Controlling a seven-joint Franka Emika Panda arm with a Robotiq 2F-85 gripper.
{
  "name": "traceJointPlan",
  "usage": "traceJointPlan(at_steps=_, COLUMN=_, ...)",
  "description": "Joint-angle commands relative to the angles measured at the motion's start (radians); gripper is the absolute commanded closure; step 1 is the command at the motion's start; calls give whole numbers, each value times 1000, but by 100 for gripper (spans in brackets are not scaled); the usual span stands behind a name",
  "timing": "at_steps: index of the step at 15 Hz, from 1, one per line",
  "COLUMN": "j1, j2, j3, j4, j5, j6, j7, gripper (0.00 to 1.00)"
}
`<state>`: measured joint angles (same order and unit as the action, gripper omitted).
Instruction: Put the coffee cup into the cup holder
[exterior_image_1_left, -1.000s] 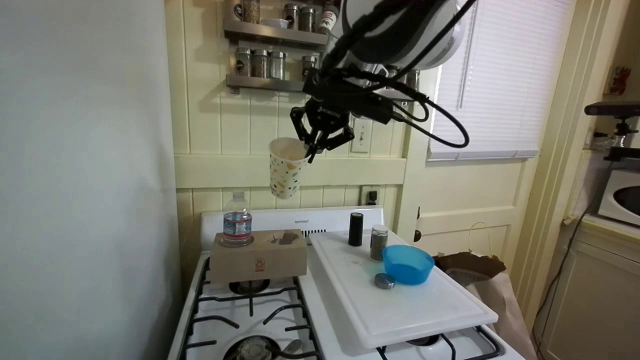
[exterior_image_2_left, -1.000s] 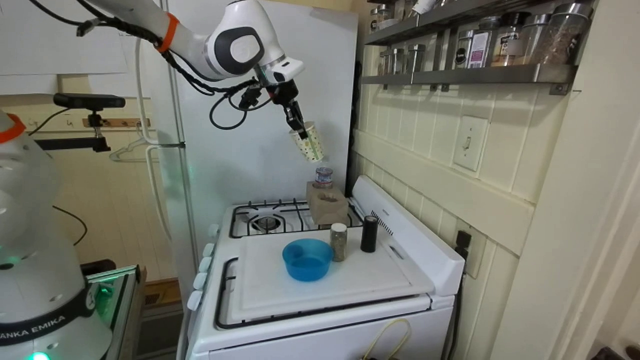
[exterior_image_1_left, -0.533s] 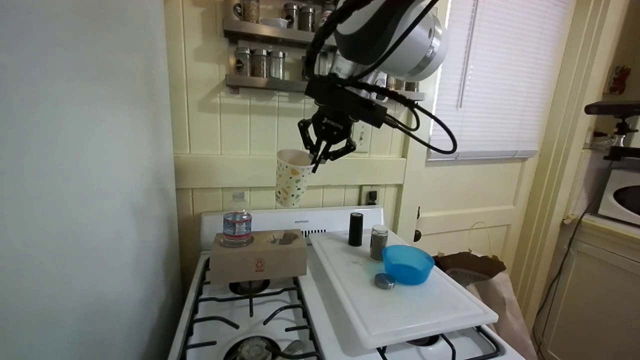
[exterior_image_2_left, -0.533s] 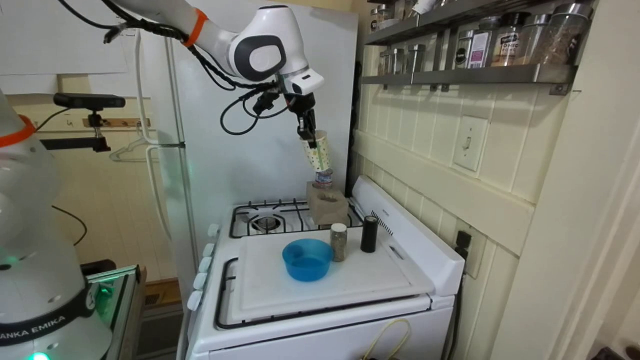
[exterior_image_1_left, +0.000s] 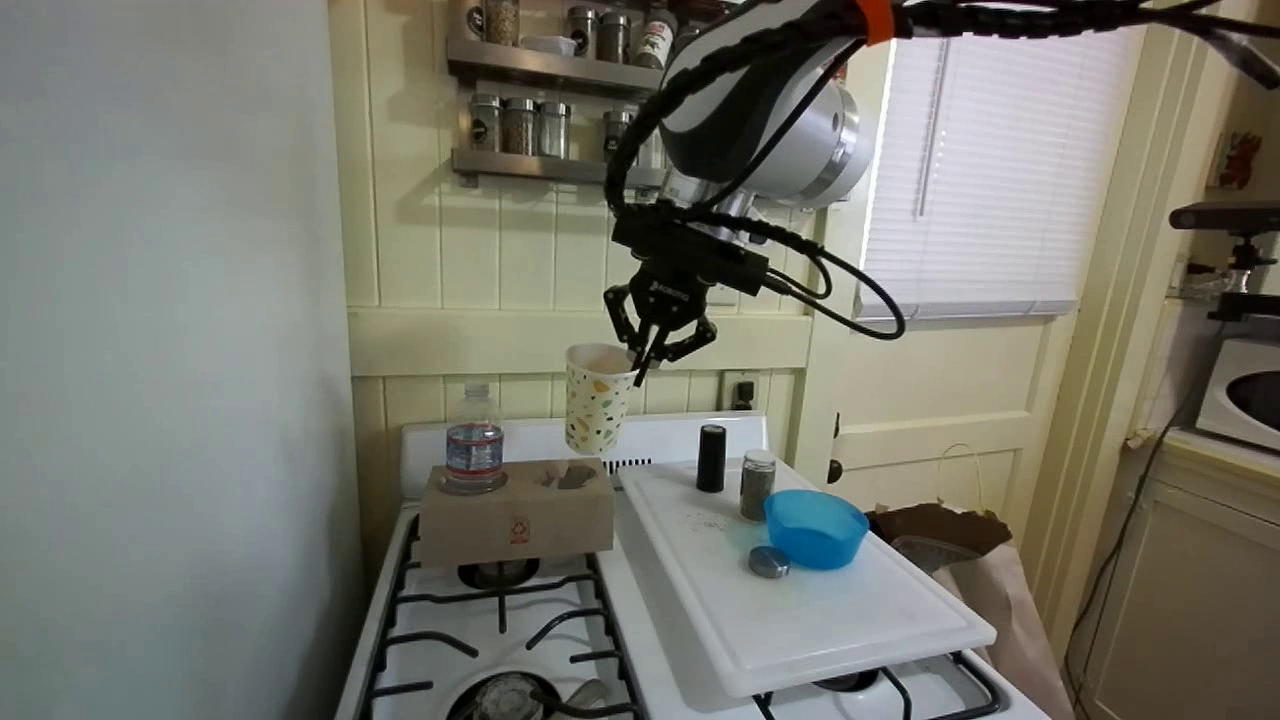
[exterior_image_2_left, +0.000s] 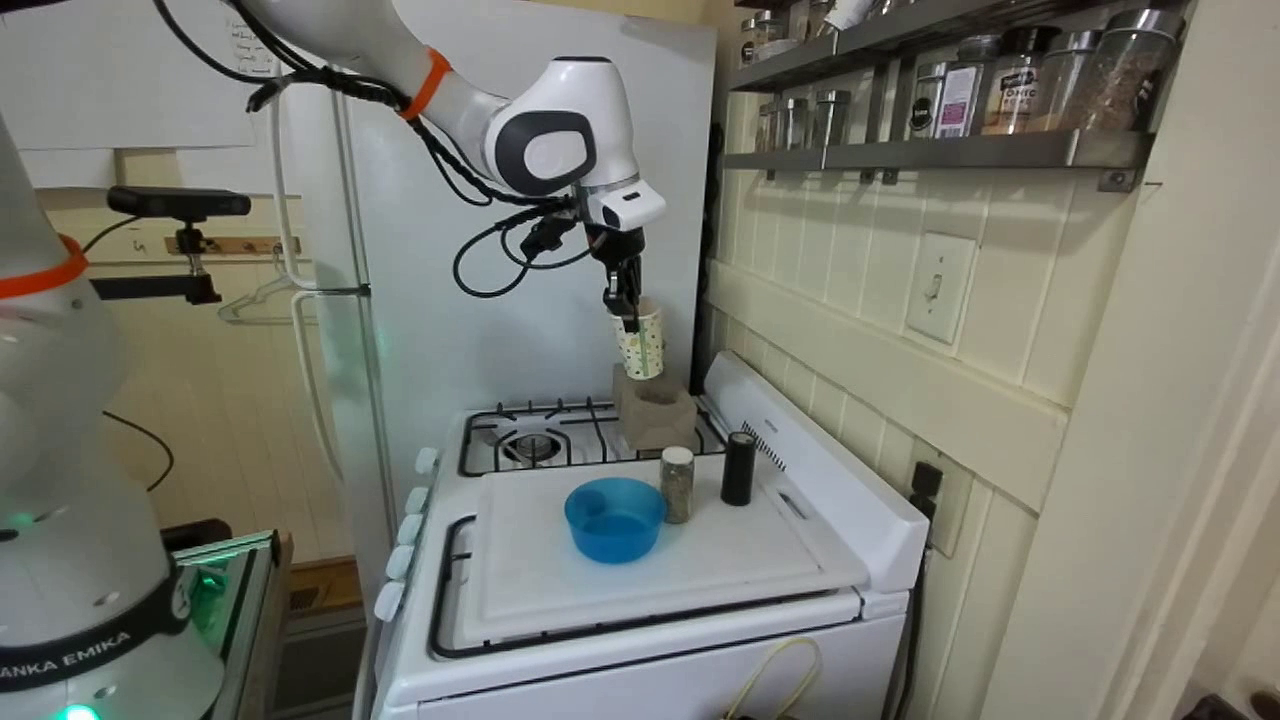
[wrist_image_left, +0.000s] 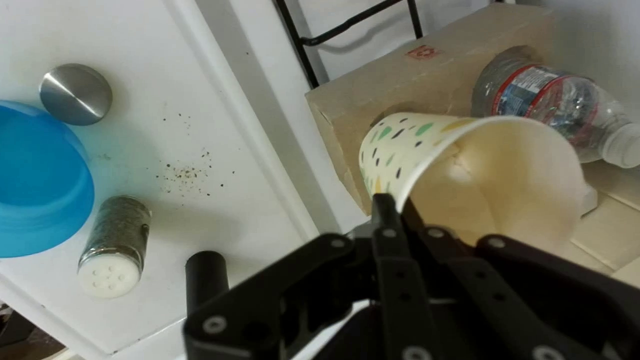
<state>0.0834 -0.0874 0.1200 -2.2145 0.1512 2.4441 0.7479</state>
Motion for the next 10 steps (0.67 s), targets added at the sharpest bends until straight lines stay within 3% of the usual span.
traceJointPlan(at_steps=1, j1=-1, j2=2, j3=0, j4=5, j5=1, j6=-3, j7=-2, gripper=97)
traceJointPlan(at_steps=10, j1=0, j2=80, j3=-8, j4=89, j5=16, j6=-10, j7=-13, gripper=99)
